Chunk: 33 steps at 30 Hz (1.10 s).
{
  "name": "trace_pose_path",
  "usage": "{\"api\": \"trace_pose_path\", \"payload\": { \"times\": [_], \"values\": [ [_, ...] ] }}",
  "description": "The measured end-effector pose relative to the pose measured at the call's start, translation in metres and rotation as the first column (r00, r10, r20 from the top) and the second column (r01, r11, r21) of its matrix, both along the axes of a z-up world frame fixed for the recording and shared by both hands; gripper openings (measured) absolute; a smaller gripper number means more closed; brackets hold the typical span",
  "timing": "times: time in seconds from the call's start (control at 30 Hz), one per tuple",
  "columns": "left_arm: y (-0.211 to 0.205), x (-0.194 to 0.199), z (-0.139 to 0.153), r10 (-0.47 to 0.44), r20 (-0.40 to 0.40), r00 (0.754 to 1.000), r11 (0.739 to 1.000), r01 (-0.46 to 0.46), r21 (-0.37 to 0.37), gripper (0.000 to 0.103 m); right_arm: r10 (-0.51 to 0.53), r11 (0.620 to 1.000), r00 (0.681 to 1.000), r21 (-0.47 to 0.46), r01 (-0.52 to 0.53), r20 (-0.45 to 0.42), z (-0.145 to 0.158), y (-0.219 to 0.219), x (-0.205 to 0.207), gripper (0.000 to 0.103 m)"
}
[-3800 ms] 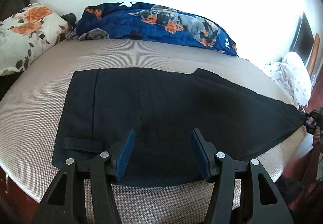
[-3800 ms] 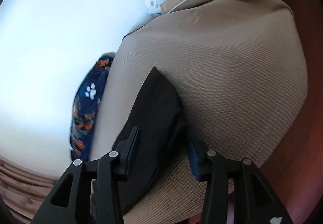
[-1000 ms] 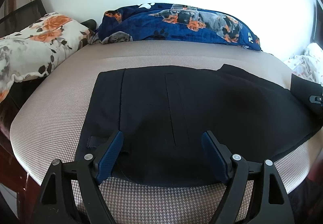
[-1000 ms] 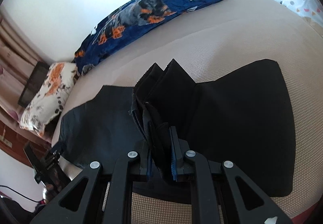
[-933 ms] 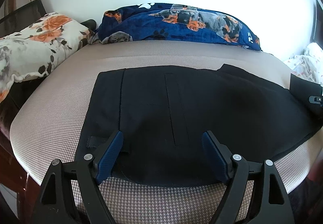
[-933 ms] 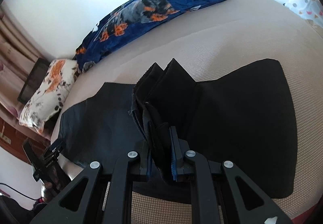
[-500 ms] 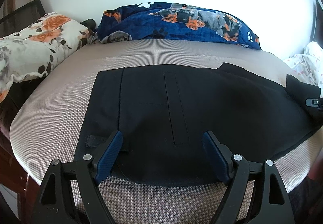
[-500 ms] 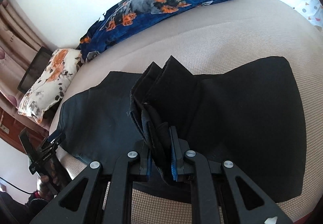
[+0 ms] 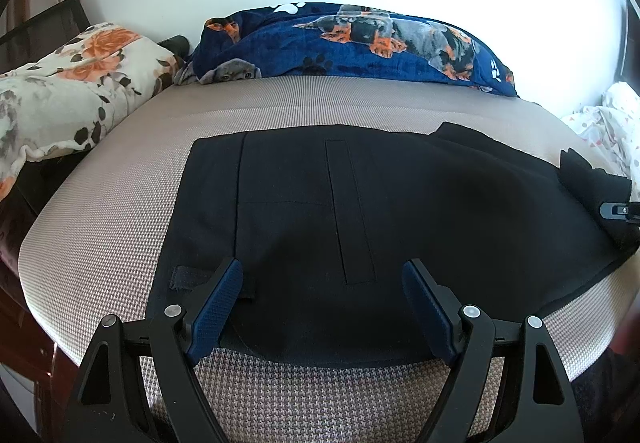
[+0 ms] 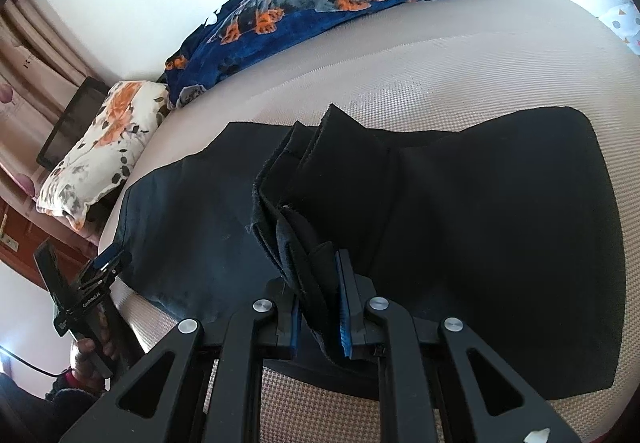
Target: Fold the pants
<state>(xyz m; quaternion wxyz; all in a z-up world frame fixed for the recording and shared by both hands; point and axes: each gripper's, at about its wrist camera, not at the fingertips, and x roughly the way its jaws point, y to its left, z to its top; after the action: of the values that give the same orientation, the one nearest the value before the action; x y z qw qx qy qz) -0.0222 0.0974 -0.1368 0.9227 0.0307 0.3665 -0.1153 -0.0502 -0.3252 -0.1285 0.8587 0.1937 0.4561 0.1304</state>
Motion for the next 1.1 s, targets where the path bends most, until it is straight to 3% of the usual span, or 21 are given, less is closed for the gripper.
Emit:
{"api": "trace_pose_path", "payload": {
  "times": [0.33,0.53,0.67,0.83,0.97,1.07,1.1],
  "values": [
    [0.0,0.0,0.0,0.001,-0.001,1.0,1.0,-0.001,0.0,0.083,0.033,0.999,0.999,-0.008,-0.033,-0.007,-0.005,0.015,0.001,0.016],
    [0.0,0.0,0.0,0.001,-0.001,1.0,1.0,-0.001,0.001,0.083,0.053,0.998,0.998,0.016,-0.052,-0.016,-0.007,0.017,0.001,0.022],
    [0.0,0.0,0.0,0.0,-0.002,1.0,1.0,0.0,0.001,0.083,0.088,0.991,0.995,0.101,-0.083,-0.046,-0.01,0.018,0.002,0.036],
    [0.0,0.0,0.0,0.0,-0.002,1.0,1.0,0.0,0.003,0.083,0.152,0.963,0.988,0.23,-0.139,-0.04,0.003,0.004,-0.002,0.039],
    [-0.001,0.0,0.001,-0.001,0.0,1.0,1.0,0.001,0.007,0.083,0.192,0.896,0.981,0.403,-0.186,0.028,0.028,-0.024,-0.007,0.043],
    [0.0,-0.001,0.001,-0.005,0.005,1.0,1.0,0.005,0.015,0.083,0.131,0.872,0.987,0.463,-0.161,0.095,0.049,-0.054,-0.009,0.05],
    [-0.001,-0.001,0.001,-0.005,0.005,1.0,1.0,0.005,0.019,0.083,0.11,0.856,0.987,0.494,-0.153,0.114,0.053,-0.065,-0.009,0.057]
  ]
}}
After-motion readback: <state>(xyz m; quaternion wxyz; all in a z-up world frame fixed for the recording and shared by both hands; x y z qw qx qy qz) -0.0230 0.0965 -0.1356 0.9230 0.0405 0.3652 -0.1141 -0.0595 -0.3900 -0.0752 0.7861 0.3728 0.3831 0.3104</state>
